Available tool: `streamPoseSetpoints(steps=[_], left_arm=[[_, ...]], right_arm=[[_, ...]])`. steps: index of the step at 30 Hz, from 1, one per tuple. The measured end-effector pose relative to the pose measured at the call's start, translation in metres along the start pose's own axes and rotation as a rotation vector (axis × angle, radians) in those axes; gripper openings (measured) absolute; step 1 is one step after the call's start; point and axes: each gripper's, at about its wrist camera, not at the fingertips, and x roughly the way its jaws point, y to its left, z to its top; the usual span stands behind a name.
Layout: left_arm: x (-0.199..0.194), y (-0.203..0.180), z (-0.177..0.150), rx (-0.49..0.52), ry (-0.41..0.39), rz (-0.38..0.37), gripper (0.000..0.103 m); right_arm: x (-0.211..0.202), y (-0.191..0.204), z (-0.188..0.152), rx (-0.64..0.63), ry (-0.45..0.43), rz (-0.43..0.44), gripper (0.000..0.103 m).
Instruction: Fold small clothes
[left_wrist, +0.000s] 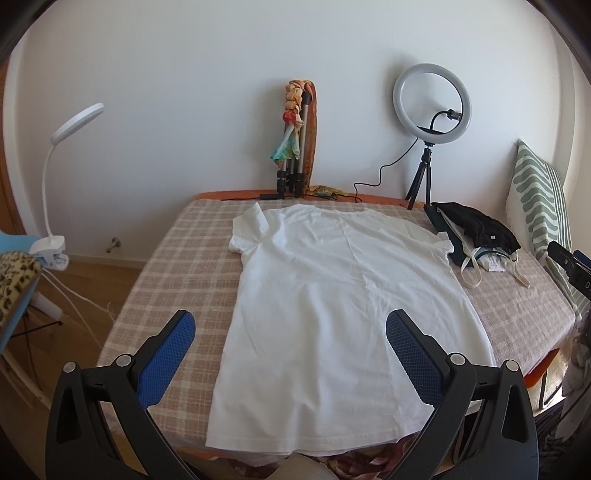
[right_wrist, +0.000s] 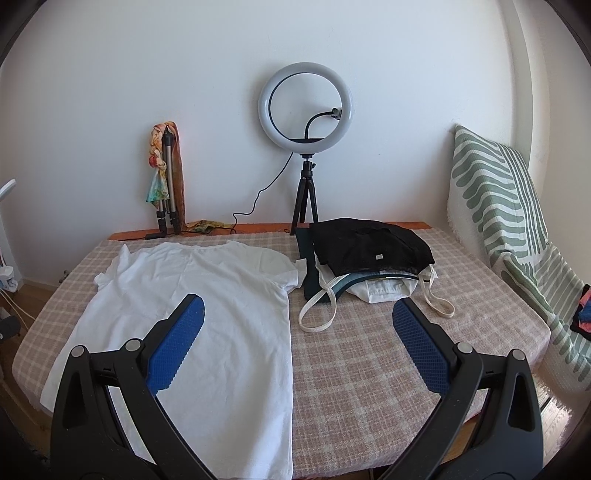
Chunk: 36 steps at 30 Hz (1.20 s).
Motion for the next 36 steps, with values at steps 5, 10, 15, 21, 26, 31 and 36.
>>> streamPoseSetpoints(steps=[5,10,15,21,26,31,36], left_arm=[[-0.003,0.0,0.0,0.01,-0.018,0.006,0.102],[-0.001,0.013,0.006,-0.035,-0.025,-0.033,0.102],[0.009,0.043,0.006,-0.109,0.004,-0.011,0.102],[0.026,0.077,-0.009,-0.124,0.089,0.031,0.095],[0.043,0.099,-0.03,-0.174,0.196,0.003,0.085],[0.056,0.105,-0.054,-0.207,0.291,-0.052,0.068],[0.063,0.101,-0.078,-0.19,0.368,-0.086,0.061]], right_arm=[[-0.008,0.007,0.007,-0.025,-0.023,-0.019,0.103],[-0.013,0.007,0.013,-0.017,0.027,0.051,0.103],[-0.008,0.019,0.034,-0.062,0.026,0.14,0.103],[0.009,0.043,0.058,-0.114,-0.043,0.265,0.103],[0.047,0.077,0.081,-0.134,0.05,0.396,0.103],[0.089,0.126,0.092,-0.137,0.172,0.539,0.103],[0.133,0.179,0.093,-0.119,0.295,0.668,0.103]])
